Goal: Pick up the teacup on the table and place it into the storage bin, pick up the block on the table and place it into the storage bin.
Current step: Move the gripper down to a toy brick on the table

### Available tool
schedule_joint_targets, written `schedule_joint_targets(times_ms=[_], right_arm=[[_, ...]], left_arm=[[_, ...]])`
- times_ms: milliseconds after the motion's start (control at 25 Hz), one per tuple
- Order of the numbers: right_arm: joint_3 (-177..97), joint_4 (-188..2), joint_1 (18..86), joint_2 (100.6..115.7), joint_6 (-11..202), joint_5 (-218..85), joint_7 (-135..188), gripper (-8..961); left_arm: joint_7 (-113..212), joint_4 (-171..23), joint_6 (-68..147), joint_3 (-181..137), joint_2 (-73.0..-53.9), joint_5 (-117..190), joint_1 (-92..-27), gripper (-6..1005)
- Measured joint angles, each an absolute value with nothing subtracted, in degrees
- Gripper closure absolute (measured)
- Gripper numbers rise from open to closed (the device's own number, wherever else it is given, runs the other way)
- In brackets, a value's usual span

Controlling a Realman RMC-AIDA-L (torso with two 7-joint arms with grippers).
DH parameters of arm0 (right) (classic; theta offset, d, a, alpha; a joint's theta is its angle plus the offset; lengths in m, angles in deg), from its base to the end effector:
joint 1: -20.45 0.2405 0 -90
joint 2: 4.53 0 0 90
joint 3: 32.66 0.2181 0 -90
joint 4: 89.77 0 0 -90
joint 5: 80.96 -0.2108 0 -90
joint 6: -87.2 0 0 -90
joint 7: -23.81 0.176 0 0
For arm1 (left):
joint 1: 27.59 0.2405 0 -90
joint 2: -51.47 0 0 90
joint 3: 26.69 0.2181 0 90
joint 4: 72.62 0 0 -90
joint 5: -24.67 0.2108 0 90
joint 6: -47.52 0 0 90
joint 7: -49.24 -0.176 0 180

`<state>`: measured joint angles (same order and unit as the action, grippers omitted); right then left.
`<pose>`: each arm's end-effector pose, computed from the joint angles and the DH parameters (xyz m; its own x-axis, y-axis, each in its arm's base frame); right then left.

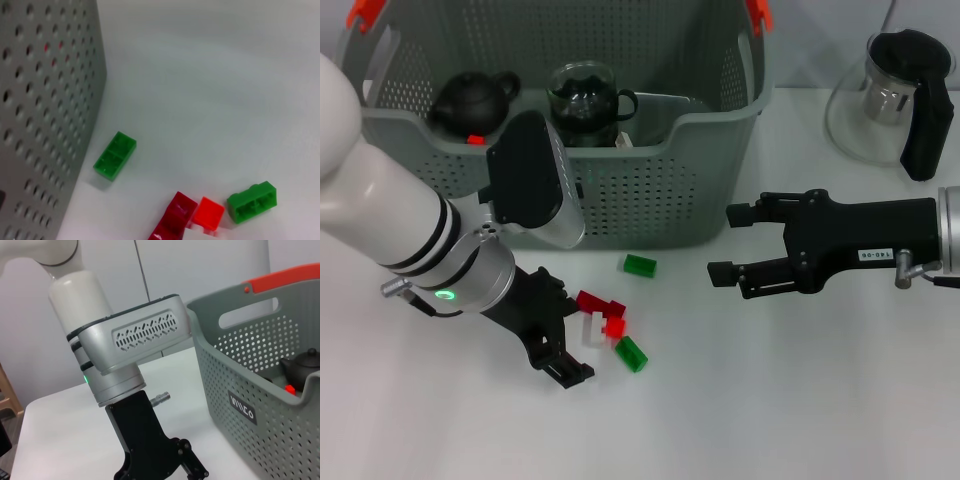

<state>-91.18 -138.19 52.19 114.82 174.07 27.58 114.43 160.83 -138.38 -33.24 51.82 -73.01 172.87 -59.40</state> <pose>0.1666 0.3335 -0.0243 0.8677 -0.2973 -0.3983 -0.3485 -0.9353 -0.0610 -0.1969 0.3250 -0.0629 0.9108 0.2506 -0.3280 0.1919 -0.9606 -0.2012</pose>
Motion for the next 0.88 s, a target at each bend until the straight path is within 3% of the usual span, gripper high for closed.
schedule_joint_targets(times_ms=[880], right_arm=[[-91.19,-138.1,51.89,114.91,173.84,27.58,114.43,41]], left_arm=[[160.94,-137.73,-32.33,54.81,-73.11,172.35,-60.77,190]])
